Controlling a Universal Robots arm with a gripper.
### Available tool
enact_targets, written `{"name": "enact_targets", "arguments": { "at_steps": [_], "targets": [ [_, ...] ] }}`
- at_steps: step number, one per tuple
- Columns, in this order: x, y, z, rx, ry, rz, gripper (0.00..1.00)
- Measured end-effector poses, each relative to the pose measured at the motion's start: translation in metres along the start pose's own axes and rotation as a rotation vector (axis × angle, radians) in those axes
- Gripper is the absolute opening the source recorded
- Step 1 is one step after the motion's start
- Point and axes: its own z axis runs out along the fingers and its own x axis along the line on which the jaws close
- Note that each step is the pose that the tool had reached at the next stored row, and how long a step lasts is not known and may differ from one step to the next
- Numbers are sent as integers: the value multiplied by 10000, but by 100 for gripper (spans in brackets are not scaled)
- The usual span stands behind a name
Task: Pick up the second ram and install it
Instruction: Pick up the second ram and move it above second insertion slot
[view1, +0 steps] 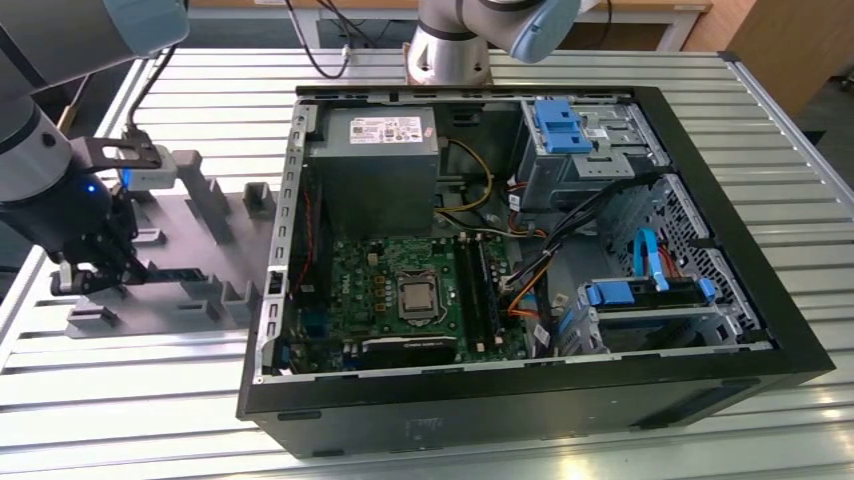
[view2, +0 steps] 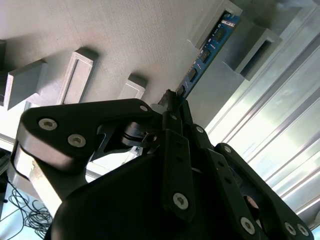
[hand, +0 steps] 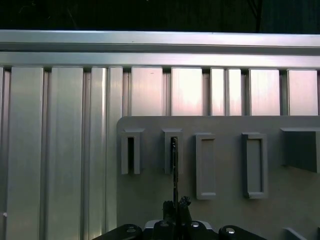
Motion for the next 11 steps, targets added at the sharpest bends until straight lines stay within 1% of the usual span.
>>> {"name": "enact_targets", "arguments": {
  "at_steps": [11],
  "targets": [
    [-1, 0, -23, 0, 0, 0, 14]
  ]
}}
